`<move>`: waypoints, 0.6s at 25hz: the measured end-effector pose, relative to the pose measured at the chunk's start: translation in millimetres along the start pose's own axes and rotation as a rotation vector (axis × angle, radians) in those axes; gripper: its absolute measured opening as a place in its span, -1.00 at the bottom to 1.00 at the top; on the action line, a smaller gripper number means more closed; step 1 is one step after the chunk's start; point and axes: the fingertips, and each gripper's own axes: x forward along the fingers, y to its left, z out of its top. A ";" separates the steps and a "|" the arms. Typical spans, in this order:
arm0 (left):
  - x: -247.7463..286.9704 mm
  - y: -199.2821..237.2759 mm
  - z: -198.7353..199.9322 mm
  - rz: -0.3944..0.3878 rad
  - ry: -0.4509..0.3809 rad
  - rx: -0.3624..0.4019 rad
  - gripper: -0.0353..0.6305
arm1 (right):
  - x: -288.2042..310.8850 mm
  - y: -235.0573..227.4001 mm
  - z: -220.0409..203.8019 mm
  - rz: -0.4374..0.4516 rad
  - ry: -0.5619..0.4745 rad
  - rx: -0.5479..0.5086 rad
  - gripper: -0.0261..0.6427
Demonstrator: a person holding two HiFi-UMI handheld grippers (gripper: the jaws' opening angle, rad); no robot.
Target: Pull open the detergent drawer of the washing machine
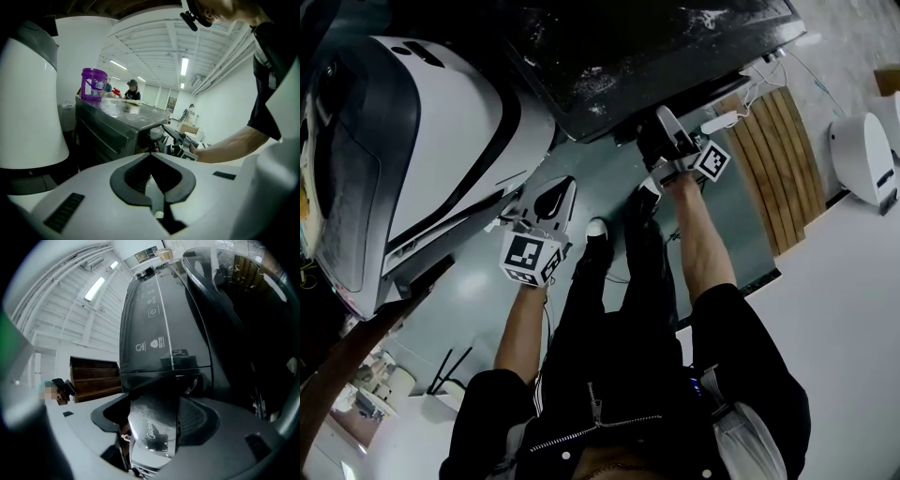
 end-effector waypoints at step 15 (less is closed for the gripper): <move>-9.8 3.2 -6.6 0.027 -0.001 -0.016 -0.84 | -4.0 -2.2 0.0 -0.022 -0.022 0.016 -0.09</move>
